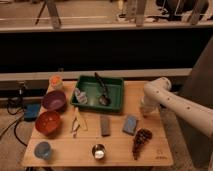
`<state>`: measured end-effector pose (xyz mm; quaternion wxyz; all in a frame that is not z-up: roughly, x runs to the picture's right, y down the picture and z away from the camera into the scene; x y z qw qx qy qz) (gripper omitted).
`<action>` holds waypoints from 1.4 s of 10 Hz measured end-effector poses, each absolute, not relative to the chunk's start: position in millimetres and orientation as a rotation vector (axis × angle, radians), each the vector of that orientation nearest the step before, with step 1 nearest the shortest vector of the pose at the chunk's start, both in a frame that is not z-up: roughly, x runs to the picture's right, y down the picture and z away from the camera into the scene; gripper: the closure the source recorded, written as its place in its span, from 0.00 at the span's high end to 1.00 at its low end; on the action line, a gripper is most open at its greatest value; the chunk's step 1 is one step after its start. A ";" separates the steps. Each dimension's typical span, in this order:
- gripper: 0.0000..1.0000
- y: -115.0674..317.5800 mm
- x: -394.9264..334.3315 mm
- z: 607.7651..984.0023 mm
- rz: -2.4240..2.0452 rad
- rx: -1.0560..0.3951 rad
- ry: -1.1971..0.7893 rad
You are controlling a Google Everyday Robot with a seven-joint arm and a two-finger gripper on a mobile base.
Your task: Place pepper in red bowl
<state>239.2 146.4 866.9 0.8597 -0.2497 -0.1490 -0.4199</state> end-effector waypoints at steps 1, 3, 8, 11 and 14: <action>0.08 145.0 236.8 866.1 -0.876 -0.522 -0.314; 0.23 139.0 245.7 866.5 -0.869 -0.516 -0.314; 0.74 127.0 279.9 877.7 -0.890 -0.482 -0.328; 0.80 123.3 281.9 878.8 -0.903 -0.447 -0.333; 0.80 117.6 275.5 884.6 -0.921 -0.430 -0.330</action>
